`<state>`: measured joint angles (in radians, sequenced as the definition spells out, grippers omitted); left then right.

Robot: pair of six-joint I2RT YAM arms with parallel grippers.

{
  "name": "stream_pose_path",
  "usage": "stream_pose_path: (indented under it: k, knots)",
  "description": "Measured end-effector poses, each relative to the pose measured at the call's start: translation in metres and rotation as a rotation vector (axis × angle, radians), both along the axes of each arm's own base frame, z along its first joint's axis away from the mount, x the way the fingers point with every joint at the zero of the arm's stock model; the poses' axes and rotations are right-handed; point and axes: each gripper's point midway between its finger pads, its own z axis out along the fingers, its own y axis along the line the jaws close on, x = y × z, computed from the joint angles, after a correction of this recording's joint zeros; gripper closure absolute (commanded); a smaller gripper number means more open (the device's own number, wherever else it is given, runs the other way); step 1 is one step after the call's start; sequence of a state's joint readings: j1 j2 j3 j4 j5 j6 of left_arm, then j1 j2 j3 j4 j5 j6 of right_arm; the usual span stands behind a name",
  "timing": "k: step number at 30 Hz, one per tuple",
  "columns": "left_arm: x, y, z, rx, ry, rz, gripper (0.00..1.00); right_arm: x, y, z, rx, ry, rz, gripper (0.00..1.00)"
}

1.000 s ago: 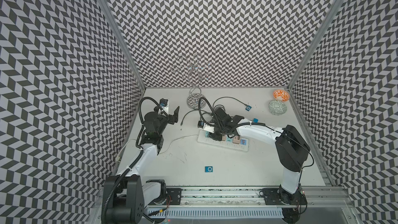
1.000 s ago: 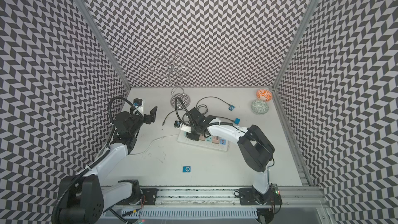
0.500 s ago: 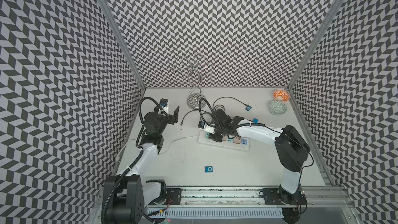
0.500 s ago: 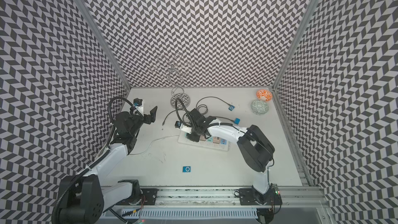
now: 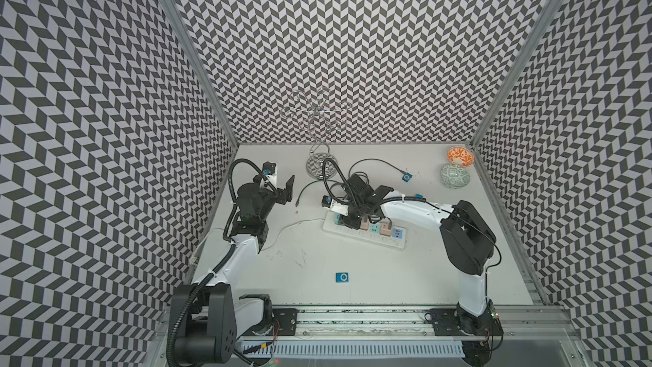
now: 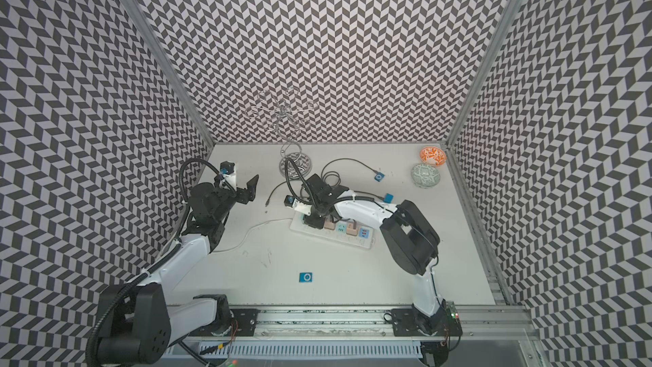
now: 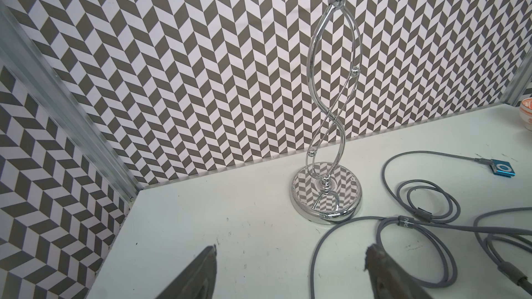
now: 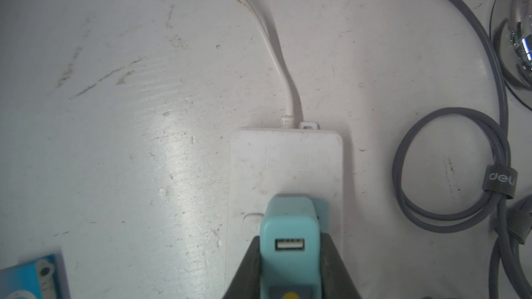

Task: Charge mp3
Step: Insert the plug into the socket.

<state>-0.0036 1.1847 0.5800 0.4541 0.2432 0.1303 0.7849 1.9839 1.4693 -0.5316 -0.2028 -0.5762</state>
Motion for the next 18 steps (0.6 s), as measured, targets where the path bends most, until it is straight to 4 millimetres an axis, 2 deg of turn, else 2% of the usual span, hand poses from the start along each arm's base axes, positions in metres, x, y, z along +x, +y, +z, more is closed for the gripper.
stream_pose_path:
  k: [8, 12, 15, 18]
  knots:
    - [0.001, -0.002, -0.007, 0.006, 0.017, -0.014, 0.18, 0.002, 0.000, -0.002, 0.007, 0.054, 0.009, 0.90]
    - [0.003, -0.003, -0.019, 0.013, 0.053, -0.020, 0.19, 0.001, 0.000, -0.003, 0.013, 0.064, 0.013, 0.87]
    - [0.007, -0.004, -0.032, 0.025, 0.094, -0.027, 0.20, 0.001, 0.000, -0.001, 0.018, 0.062, 0.013, 0.76]
    - [0.013, -0.004, -0.045, 0.040, 0.151, -0.035, 0.22, 0.002, -0.001, 0.000, 0.016, 0.055, 0.008, 0.60]
